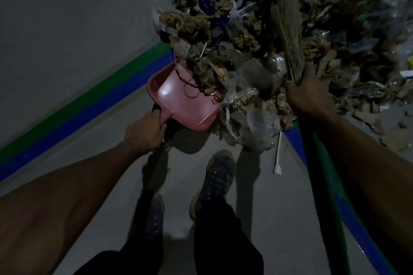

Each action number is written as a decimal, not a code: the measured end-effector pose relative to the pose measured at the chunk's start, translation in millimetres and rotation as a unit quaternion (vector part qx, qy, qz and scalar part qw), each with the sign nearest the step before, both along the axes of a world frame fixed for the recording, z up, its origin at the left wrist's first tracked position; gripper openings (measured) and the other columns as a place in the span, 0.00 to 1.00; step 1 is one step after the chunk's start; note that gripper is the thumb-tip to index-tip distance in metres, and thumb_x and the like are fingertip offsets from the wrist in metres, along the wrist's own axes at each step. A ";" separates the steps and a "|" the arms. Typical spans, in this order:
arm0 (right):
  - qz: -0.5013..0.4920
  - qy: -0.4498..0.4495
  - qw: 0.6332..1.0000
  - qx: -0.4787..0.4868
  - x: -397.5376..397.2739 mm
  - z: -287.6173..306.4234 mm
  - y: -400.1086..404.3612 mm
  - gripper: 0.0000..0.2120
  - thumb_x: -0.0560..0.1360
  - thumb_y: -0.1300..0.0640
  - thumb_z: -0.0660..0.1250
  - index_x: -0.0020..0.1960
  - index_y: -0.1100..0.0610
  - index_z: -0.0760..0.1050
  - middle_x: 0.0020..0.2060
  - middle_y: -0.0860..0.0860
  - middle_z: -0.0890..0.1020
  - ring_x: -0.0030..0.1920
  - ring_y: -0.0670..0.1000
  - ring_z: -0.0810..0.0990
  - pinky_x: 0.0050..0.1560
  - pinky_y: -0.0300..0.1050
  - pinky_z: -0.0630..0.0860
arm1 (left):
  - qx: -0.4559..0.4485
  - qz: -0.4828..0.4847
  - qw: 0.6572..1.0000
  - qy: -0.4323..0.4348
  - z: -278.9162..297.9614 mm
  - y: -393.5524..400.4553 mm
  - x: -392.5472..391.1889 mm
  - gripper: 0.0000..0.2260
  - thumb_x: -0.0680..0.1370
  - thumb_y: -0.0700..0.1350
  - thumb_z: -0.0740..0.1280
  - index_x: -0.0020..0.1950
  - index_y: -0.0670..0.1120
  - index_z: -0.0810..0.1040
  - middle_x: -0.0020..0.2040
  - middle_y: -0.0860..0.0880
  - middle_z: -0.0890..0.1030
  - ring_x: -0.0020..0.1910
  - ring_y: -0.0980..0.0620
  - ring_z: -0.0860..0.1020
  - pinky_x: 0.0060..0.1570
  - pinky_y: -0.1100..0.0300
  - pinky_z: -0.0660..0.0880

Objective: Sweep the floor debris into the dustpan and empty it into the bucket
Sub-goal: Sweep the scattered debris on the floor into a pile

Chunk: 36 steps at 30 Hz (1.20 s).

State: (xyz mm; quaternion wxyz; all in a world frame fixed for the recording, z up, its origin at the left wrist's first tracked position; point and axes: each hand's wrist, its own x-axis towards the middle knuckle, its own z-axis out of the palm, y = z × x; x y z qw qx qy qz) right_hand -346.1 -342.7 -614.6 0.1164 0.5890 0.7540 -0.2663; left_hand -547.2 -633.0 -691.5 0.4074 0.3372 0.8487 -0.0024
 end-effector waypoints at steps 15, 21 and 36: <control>0.266 -0.041 0.961 -0.064 22.6 -47.2 42.4 0.21 0.78 0.56 0.65 0.69 0.56 0.66 0.51 0.62 0.80 0.45 0.59 0.79 0.39 0.46 0.69 | 0.044 -0.057 0.996 0.047 -24.4 47.7 -21.2 0.08 0.82 0.50 0.58 0.57 0.47 0.68 0.52 0.44 0.75 0.44 0.48 0.73 0.40 0.55 0.66; 0.269 -0.007 0.962 -0.055 50.3 -28.1 3.7 0.27 0.80 0.51 0.63 0.76 0.53 0.59 0.51 0.61 0.81 0.46 0.62 0.80 0.39 0.50 0.76 | 0.042 -0.058 0.996 0.049 -17.2 78.6 -31.5 0.06 0.81 0.48 0.60 0.49 0.51 0.63 0.44 0.48 0.71 0.36 0.54 0.67 0.34 0.57 0.61; 0.123 -0.114 0.983 -0.068 94.7 -27.2 77.9 0.18 0.78 0.57 0.66 0.65 0.61 0.67 0.56 0.66 0.78 0.52 0.66 0.78 0.48 0.55 0.75 | 0.012 -0.087 0.993 0.074 -2.0 72.7 -40.6 0.06 0.81 0.41 0.61 0.47 0.48 0.66 0.40 0.50 0.69 0.34 0.55 0.67 0.30 0.59 0.58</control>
